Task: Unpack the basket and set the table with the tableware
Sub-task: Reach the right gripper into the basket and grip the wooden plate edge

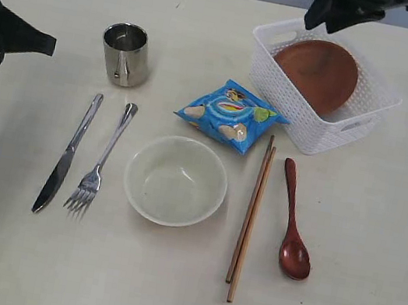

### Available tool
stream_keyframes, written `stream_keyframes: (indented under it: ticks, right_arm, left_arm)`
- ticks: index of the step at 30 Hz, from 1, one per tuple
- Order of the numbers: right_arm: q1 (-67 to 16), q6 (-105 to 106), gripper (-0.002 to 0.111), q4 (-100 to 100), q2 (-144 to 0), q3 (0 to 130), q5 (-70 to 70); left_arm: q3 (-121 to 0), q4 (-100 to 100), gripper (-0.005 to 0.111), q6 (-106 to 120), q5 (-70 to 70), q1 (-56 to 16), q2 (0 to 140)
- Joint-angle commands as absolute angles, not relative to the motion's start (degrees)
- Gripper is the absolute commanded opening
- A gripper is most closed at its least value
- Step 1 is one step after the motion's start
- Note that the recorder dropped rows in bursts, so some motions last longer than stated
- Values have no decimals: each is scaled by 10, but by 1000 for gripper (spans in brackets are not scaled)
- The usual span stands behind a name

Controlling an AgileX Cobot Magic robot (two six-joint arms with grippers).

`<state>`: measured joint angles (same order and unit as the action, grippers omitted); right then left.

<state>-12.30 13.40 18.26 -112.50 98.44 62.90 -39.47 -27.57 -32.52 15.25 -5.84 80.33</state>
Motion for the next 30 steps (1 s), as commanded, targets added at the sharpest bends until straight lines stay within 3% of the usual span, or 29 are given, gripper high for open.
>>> stream_keyframes:
  ticks: [1, 30]
  right_arm:
    - [-121, 86, 54, 118, -1134, 985, 636]
    - [-121, -232, 54, -62, -1149, 846, 443]
  left_arm:
    - [-386, -276, 0, -330, 151, -57, 803]
    - [-386, -269, 0, -330, 149, -57, 803]
